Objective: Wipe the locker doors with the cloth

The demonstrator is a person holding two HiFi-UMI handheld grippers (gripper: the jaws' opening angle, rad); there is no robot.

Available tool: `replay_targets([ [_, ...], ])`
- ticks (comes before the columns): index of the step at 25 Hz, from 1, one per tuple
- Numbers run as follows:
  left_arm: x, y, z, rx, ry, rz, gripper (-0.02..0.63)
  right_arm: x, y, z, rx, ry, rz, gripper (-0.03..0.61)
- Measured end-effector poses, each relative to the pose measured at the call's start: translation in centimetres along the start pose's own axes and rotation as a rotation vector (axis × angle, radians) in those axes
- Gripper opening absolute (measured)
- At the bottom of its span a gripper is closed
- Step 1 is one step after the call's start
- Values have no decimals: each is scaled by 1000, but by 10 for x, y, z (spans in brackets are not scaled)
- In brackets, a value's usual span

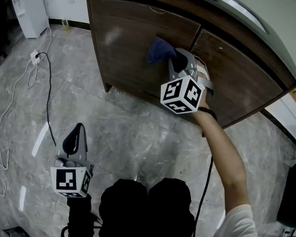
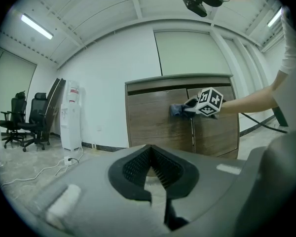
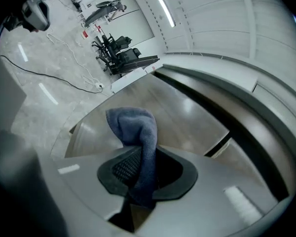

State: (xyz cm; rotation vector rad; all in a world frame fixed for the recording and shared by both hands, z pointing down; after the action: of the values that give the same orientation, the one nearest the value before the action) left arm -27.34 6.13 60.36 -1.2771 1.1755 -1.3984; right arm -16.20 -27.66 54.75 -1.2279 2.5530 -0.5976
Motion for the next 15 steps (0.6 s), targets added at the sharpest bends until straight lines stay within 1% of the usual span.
replay_targets([
  [6,-7,10,1,9,-2,6,3,8,50,73,-6,-120,77,69],
  [9,-10,9,-3,10,8,5,3,10,67,96,24,-152,94,69],
  [10,-11,9,-5,9,14,2,3,11,69,96,32,-154,95,69],
  [12,-11,6,-9,9,24,-2,3,13,69,82,38,-142,92,67],
  [15,-11,-3,-15,5,40,-9,3,18,59,38,30,-85,76,67],
])
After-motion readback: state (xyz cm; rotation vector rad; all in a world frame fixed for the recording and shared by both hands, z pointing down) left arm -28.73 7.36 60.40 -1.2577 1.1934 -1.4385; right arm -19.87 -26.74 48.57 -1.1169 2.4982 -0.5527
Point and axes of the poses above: the fingertips, and each gripper's own axes: x forward along the fingers, z to its right, y out of its top, the point moved 4 cm from there along -x, backward along the fingers, and after that the axes turned 14 degrees about -y, right-handed, at the moved point
